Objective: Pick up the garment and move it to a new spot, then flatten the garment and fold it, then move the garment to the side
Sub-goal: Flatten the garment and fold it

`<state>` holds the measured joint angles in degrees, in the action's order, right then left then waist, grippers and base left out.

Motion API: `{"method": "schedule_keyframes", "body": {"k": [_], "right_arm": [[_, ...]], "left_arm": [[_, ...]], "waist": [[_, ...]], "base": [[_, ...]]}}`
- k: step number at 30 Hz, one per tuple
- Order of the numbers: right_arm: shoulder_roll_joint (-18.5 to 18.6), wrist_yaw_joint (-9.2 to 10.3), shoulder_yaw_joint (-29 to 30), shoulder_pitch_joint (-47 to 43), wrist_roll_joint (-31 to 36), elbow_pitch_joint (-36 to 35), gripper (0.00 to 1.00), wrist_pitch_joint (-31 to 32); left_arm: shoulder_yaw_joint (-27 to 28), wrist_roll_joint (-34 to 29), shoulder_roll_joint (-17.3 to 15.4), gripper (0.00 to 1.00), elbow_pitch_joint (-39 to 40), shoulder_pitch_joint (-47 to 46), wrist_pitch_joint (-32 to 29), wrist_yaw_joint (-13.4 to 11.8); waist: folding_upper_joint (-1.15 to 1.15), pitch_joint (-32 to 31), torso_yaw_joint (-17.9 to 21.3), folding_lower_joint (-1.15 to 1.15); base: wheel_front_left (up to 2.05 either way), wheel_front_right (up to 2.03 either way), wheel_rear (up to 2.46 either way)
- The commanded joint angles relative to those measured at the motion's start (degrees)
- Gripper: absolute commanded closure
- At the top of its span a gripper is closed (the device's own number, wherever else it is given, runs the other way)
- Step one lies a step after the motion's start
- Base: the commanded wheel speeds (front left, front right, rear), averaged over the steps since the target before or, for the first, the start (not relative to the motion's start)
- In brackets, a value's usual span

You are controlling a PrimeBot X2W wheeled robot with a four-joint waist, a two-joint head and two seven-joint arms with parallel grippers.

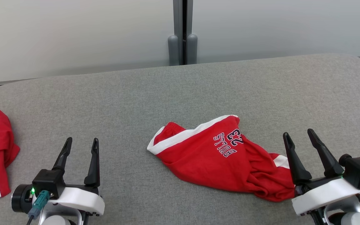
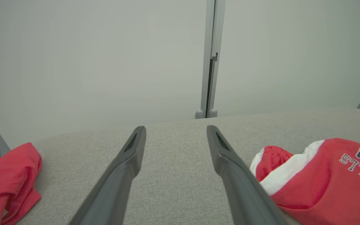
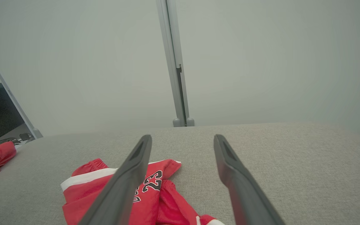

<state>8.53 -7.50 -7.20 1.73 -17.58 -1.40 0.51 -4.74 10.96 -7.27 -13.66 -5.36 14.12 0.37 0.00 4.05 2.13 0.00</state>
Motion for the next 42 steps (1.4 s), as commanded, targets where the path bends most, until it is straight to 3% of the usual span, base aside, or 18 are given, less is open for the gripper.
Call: {"method": "schedule_keyframes", "body": {"k": [1, 12, 23, 28, 35, 36, 37, 42], "right_arm": [[0.0, 0.02, 0.2, -0.2, 0.2, -0.4, 0.0, 0.2], [-0.4, 0.02, -0.3, 0.3, -0.4, 0.2, 0.0, 0.4], [-0.5, 0.02, -2.0, 3.1, -0.8, 0.3, 0.0, 0.4], [-0.9, 0.02, -3.4, 4.8, -1.4, 1.5, 0.0, -0.2], [-1.3, 0.02, -4.2, 6.1, -2.3, 3.8, 0.0, -1.7], [-1.3, 0.02, -4.2, 6.4, -2.4, 3.9, 0.0, -1.9], [-1.3, 0.02, -4.2, 6.7, -2.5, 4.2, 0.0, -2.1], [-1.4, 0.02, -3.7, 6.8, -2.6, 5.2, 0.0, -2.8]], "left_arm": [[0.0, 0.2, -0.5, 0.0, 0.2, 0.1, -0.1, -0.2], [-1.3, 0.2, -0.6, 0.0, 1.0, -1.2, -0.7, -0.1], [-10.7, 0.1, 1.6, 0.0, -2.1, -12.1, -10.2, 5.2], [-15.1, 1.0, 2.3, 0.0, -8.2, -18.5, -16.2, 6.3], [-15.8, 4.4, 2.4, 0.0, -19.5, -25.4, -20.9, 6.8], [-15.4, 4.7, 2.4, 0.34, -20.8, -26.3, -20.9, 6.8], [-15.0, 5.3, 2.5, 1.0, -22.1, -27.0, -20.8, 6.8], [-12.5, 8.1, 2.6, 1.0, -25.0, -28.1, -18.0, 6.1]], "waist": [[0.0, 0.0, -0.1, 0.0], [0.0, 0.6, -0.2, 0.0], [0.0, 5.4, 1.5, 0.0], [0.0, 8.3, 4.2, 0.0], [0.0, 11.0, 7.1, 0.0], [0.0, 11.2, 7.3, 0.0], [0.0, 11.4, 7.5, 0.0], [0.0, 12.0, 7.3, 0.0]], "base": [[0.0, 0.0, 0.0], [0.0, 0.0, 0.0], [0.0, 0.0, 0.0], [0.0, 0.0, 0.0], [0.0, 0.0, 0.0], [0.0, 0.0, 0.0], [0.0, 0.0, 0.0], [0.0, 0.0, 0.0]]}}
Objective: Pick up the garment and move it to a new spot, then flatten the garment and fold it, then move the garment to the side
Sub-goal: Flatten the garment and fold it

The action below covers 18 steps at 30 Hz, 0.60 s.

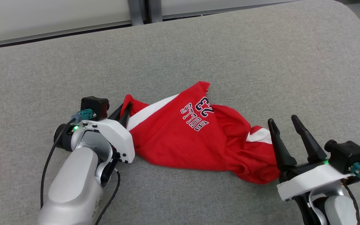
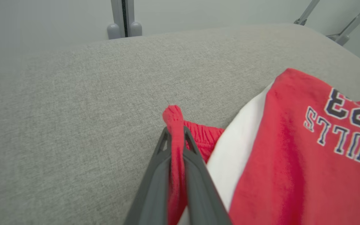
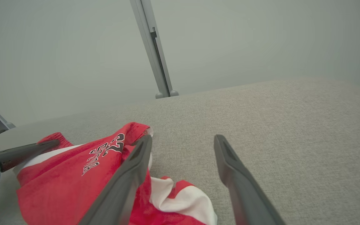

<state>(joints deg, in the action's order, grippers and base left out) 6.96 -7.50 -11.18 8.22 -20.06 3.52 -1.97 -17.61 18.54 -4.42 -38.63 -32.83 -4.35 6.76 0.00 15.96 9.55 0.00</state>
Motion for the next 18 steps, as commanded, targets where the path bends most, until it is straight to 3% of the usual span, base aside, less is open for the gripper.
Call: {"method": "schedule_keyframes", "body": {"k": [1, 5, 11, 18], "right_arm": [[0.0, 0.02, 0.4, 0.3, -0.2, 0.4, 0.0, -0.4], [-0.1, 0.02, 1.1, 0.3, -0.1, 0.6, 0.0, -0.6], [-0.3, 0.02, 1.8, 0.5, 0.3, 0.5, 0.0, -0.2], [-0.1, 0.02, 2.2, 0.3, 0.4, 0.4, 0.0, 0.0]], "left_arm": [[1.0, 1.0, -0.1, 1.0, 0.2, -0.4, 1.6, -0.6], [2.4, 2.4, 0.2, 1.0, 1.7, 1.7, 5.1, -1.7], [5.2, 4.6, 0.4, 1.0, 7.3, 8.2, 9.7, -6.0], [6.9, 8.1, 0.8, 1.0, 14.3, 17.1, 9.7, -9.0]], "waist": [[0.0, 0.1, -0.4, 0.0], [0.0, 0.2, -1.7, 0.0], [0.0, 0.2, -3.8, 0.0], [0.0, 0.0, -4.4, 0.0]], "base": [[0.0, 0.0, 0.0], [0.0, 0.0, 0.0], [0.0, 0.0, 0.0], [0.0, 0.0, 0.0]]}}
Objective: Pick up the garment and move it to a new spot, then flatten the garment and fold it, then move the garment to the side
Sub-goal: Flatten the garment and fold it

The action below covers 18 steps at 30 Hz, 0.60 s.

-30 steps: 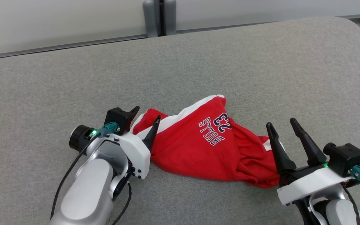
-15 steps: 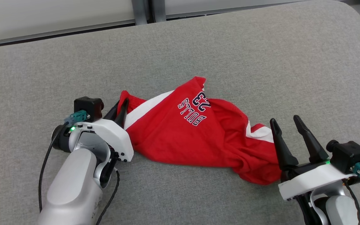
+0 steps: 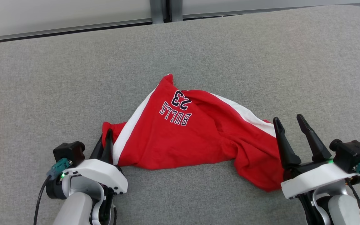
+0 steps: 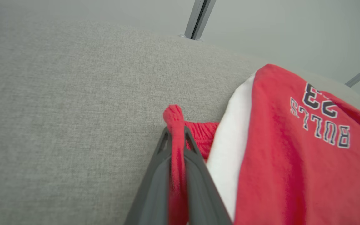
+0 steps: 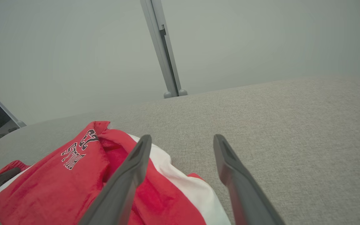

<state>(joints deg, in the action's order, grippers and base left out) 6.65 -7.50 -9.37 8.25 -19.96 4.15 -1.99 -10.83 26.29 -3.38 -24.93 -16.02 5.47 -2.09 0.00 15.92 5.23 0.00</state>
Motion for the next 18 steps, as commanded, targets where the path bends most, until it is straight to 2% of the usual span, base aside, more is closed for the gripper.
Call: {"method": "schedule_keyframes", "body": {"k": [1, 3, 4, 5, 6, 10, 14, 18], "right_arm": [[0.3, 0.02, 0.5, 0.3, 0.3, -0.3, 0.0, 0.0], [0.3, 0.02, 0.7, 0.4, 0.3, -0.4, 0.0, 0.0], [0.4, 0.02, 0.6, 0.6, 0.5, -0.5, 0.0, 0.0], [0.5, 0.02, 0.7, 0.8, 0.5, -0.6, 0.0, 0.1], [0.6, 0.02, 0.7, 0.9, 0.5, -0.7, 0.0, 0.2], [1.0, 0.02, 0.7, 1.3, 0.9, -0.9, 0.0, 0.3], [1.5, 0.02, 0.9, 1.3, 1.2, -1.3, 0.0, 0.7], [1.9, 0.02, 1.2, 0.7, 1.5, -1.6, 0.0, 1.2]], "left_arm": [[-0.1, 0.7, -0.2, 1.0, 1.5, 1.3, -0.3, -0.5], [-0.5, 1.5, -0.1, 1.0, 2.9, 2.7, -0.9, -0.9], [-0.8, 1.7, 0.0, 0.91, 3.4, 3.2, -1.2, -1.1], [-1.1, 1.7, 0.0, 0.52, 4.0, 3.6, -1.3, -1.3], [-1.4, 1.4, 0.1, 0.0, 4.8, 3.7, -0.9, -1.6], [-1.8, -0.4, -0.1, 0.0, 6.8, 3.4, 1.7, -2.3], [-2.5, -4.6, -1.3, 0.0, 9.8, 2.5, 6.8, -3.8], [-1.4, -7.2, -2.7, 0.0, 12.9, 2.7, 9.2, -5.0]], "waist": [[0.0, 0.1, -0.2, 0.0], [0.0, 0.2, -0.5, 0.0], [0.0, 0.2, -0.5, 0.0], [0.0, 0.2, -0.6, 0.0], [0.0, 0.2, -0.7, 0.0], [0.0, 0.2, -1.2, 0.0], [0.0, -0.4, -2.0, 0.0], [0.0, -1.3, -2.5, 0.0]], "base": [[0.0, 0.0, 0.0], [0.0, 0.0, 0.0], [0.0, 0.0, 0.0], [0.0, 0.0, 0.0], [0.0, 0.0, 0.0], [0.0, 0.0, 0.0], [0.0, 0.0, 0.0], [0.0, 0.0, 0.0]]}}
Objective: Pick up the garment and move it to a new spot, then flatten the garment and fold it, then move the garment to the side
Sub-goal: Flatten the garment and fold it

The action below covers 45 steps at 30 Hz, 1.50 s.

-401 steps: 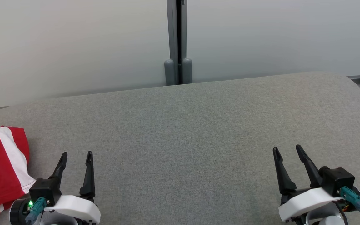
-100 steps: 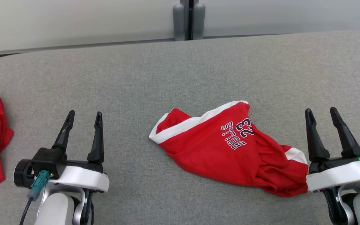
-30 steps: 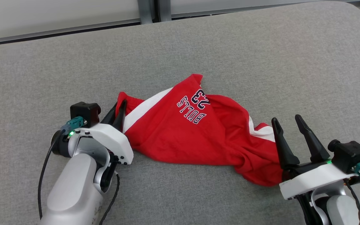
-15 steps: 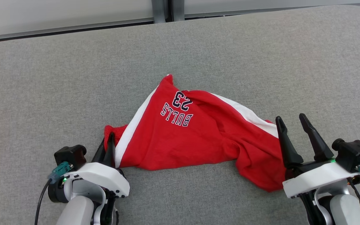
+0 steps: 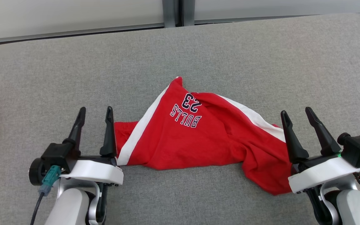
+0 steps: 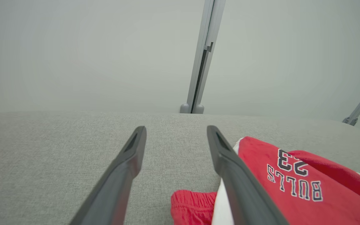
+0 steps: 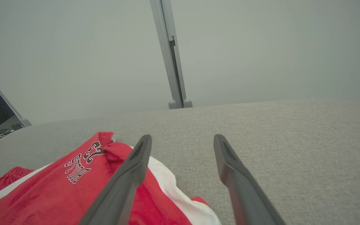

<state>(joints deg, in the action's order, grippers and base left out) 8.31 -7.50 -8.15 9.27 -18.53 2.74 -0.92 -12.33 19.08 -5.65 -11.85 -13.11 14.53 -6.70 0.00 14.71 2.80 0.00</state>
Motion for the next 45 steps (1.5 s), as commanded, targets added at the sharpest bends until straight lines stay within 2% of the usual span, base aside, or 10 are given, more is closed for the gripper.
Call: {"method": "schedule_keyframes", "body": {"k": [1, 11, 24, 30, 36, 37, 45], "right_arm": [[0.3, 0.02, 0.1, -0.6, 0.0, -0.3, 0.0, 0.3], [1.3, 0.02, 0.2, -2.6, 0.6, -1.3, 0.0, 2.0], [1.5, 0.02, 0.6, -3.6, 0.8, -2.5, 0.0, 3.2], [2.5, 0.02, 0.1, -2.1, 1.2, -2.9, 0.0, 4.0], [4.9, 0.02, -3.6, 2.4, -0.3, -1.3, 0.0, 7.0], [5.9, 0.02, -6.0, 5.1, -1.6, 0.3, 0.0, 8.4], [8.9, 0.02, -15.0, 16.7, -4.8, 8.6, 0.0, 11.6]], "left_arm": [[0.5, -0.5, -0.6, 0.0, 0.7, 0.0, 0.3, -0.4], [2.9, -3.8, -4.0, 0.0, 6.3, 4.6, 0.7, 0.9], [2.6, -3.4, -3.6, 0.0, 6.0, 6.4, 0.6, 0.4], [1.7, -3.5, -3.1, 0.0, 6.0, 4.7, 0.6, 0.6], [1.1, -3.7, -2.0, 0.0, 6.2, 2.6, 0.6, 0.6], [0.8, -3.7, -1.6, 0.0, 6.4, 1.6, 0.6, 0.9], [0.4, -4.5, 0.1, 0.0, 6.7, -1.6, 0.6, 1.9]], "waist": [[0.0, -0.5, -0.2, 0.0], [0.0, -3.7, -0.7, 0.0], [0.0, -4.8, -1.2, 0.0], [0.0, -3.9, -3.2, 0.0], [0.0, -1.4, -6.6, 0.0], [0.0, 0.0, -8.3, 0.0], [0.0, 5.0, -13.5, 0.0]], "base": [[0.0, 0.0, 0.0], [0.0, 0.0, 0.0], [0.0, 0.0, 0.0], [0.0, 0.0, 0.0], [0.0, 0.0, 0.0], [0.0, 0.0, 0.0], [0.0, 0.0, 0.0]]}}
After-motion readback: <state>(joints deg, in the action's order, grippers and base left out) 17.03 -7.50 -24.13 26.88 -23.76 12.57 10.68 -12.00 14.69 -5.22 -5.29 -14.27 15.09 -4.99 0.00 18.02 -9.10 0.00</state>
